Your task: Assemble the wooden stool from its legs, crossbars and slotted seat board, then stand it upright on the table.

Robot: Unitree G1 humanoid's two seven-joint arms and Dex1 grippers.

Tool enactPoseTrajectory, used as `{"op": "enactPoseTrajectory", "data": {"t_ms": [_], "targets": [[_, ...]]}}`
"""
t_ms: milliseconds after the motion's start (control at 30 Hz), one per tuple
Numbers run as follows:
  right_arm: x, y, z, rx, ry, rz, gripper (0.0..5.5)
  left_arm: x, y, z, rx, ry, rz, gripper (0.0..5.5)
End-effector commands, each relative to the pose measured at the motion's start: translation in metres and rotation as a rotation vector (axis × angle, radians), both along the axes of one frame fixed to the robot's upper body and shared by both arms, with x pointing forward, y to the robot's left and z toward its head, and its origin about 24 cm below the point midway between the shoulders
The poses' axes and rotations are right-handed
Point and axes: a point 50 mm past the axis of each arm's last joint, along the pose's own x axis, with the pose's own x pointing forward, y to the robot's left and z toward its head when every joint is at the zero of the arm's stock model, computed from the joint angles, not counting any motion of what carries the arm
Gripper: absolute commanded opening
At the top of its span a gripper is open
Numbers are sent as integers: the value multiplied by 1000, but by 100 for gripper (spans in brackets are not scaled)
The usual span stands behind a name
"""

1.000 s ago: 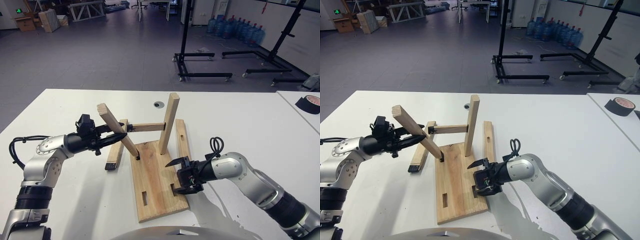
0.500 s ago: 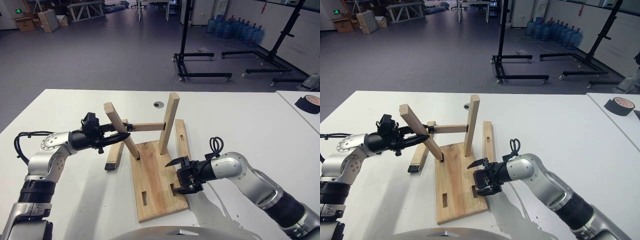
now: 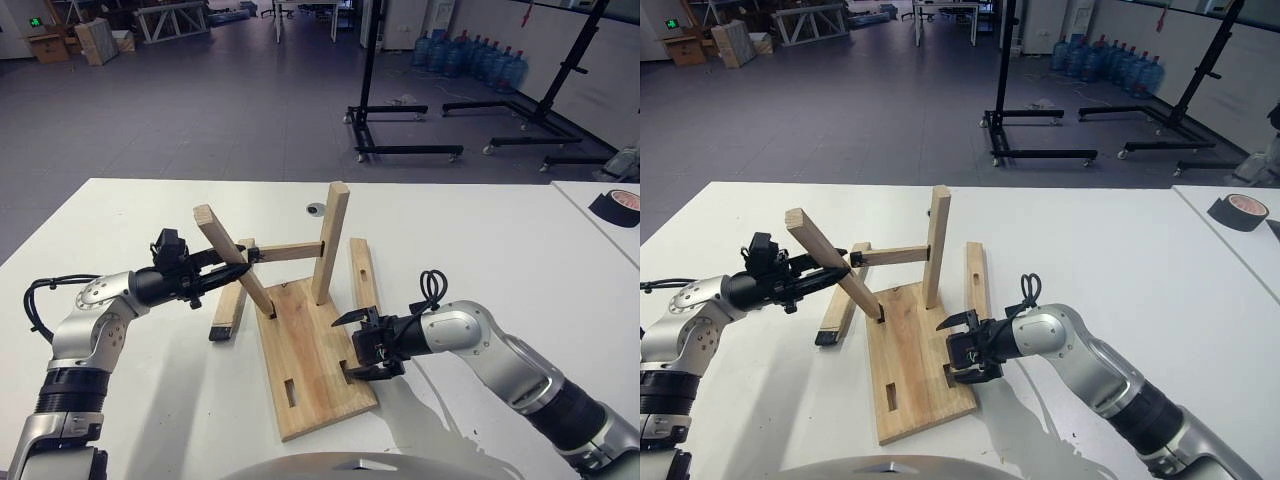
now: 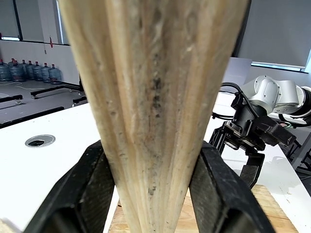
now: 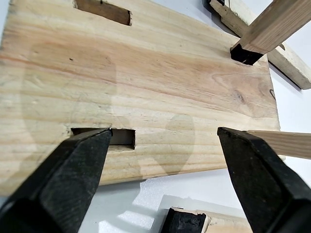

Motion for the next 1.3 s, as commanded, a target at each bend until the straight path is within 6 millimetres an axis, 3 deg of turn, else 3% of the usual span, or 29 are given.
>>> {"op": "enactPoseTrajectory", "data": {"t_ms": [33, 1000, 1200, 1300], "targets": [[-10, -13, -26, -121, 106, -32, 400, -7, 9, -36, 82, 188, 76, 201], [-9, -6, -23, -112, 84, -13, 400, 1, 16, -87, 323, 414, 255, 201], [-7, -7, -20, -101, 73, -15, 400, -14, -5, -93, 385, 372, 107, 201], [4, -9, -7, -49, 13, -56, 400, -22, -18, -98, 422, 359, 37, 201]]}}
